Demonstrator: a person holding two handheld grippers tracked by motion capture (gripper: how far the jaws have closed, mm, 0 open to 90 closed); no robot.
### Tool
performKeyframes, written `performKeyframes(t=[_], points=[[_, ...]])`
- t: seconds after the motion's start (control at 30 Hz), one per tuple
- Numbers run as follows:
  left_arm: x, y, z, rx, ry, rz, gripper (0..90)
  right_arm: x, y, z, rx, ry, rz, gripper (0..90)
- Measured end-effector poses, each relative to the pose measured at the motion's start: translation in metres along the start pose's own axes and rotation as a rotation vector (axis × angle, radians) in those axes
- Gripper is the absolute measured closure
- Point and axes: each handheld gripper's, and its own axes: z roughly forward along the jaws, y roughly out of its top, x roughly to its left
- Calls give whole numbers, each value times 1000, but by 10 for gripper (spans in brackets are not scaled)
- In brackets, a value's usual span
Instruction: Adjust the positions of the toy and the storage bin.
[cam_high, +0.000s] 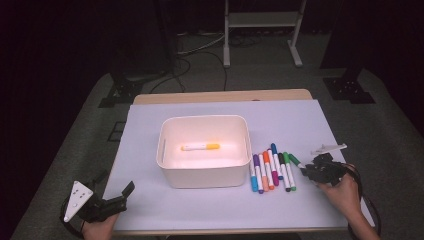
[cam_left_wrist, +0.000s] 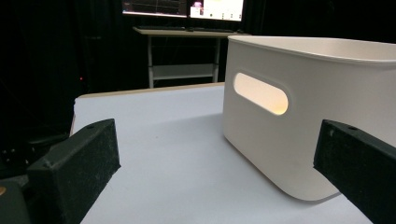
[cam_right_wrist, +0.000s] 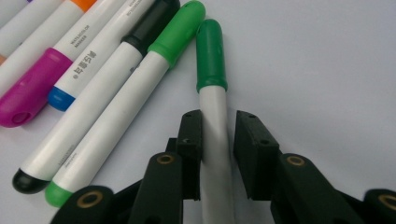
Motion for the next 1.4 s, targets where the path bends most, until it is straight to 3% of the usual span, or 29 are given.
performKeyframes(t=[0.33,0.57,0.93,1.4], points=[[0,0,0,2,0,0,0,-3,-1,-3,12,5,15,755],[-1,0,0,2,-1,1,0,-5,-4,-19,-2,56,30,756],[-1,0,1,4,0,2,0,-4,3,-55,-73,131,44,758],[-2,0,1,5,-3,4,0,24,39,-104,-179,263,-43,757]])
